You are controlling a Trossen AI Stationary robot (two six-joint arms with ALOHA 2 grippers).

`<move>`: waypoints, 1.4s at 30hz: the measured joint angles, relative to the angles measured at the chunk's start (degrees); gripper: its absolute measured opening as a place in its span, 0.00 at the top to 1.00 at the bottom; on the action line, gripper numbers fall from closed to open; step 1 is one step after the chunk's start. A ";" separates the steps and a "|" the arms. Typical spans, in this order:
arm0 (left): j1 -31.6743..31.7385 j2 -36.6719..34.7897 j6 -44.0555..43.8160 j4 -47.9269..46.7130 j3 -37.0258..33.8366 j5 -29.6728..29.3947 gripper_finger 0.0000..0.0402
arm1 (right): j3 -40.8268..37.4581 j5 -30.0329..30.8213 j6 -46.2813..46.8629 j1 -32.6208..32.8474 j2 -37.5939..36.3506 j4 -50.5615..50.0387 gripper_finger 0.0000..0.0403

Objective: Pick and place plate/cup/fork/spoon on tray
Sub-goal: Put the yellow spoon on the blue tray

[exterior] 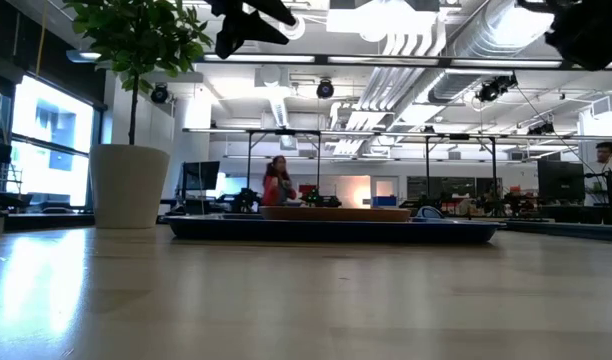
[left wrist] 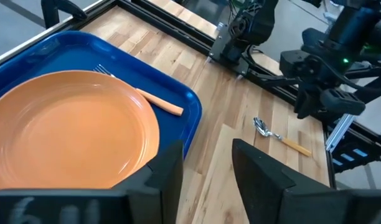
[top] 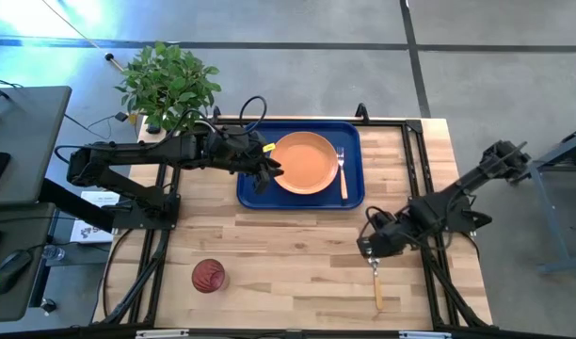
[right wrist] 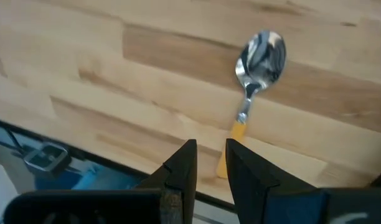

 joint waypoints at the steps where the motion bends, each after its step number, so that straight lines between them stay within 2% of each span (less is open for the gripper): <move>1: -0.04 0.01 -0.46 0.00 -0.01 0.04 0.67 | 0.00 0.02 0.00 0.73 0.00 -0.04 0.82; 8: -0.91 0.00 -1.95 0.02 -0.01 0.39 0.65 | 0.00 5.43 1.66 5.55 0.40 -0.99 0.79; 14: -1.83 -0.01 -3.13 0.02 -0.01 0.40 0.65 | 0.00 5.75 7.33 10.21 3.22 -1.23 0.71; 18: -2.32 -0.01 -3.10 0.04 -0.01 0.41 0.65 | 0.00 5.74 11.27 12.40 6.44 -0.04 0.69; 33: -2.32 0.01 -3.60 0.03 -0.01 0.22 0.65 | 0.00 5.03 13.79 13.77 21.34 7.65 0.69; 42: -2.32 0.00 -4.06 0.02 -0.01 0.20 0.65 | 0.02 4.73 13.79 13.75 26.74 10.59 0.69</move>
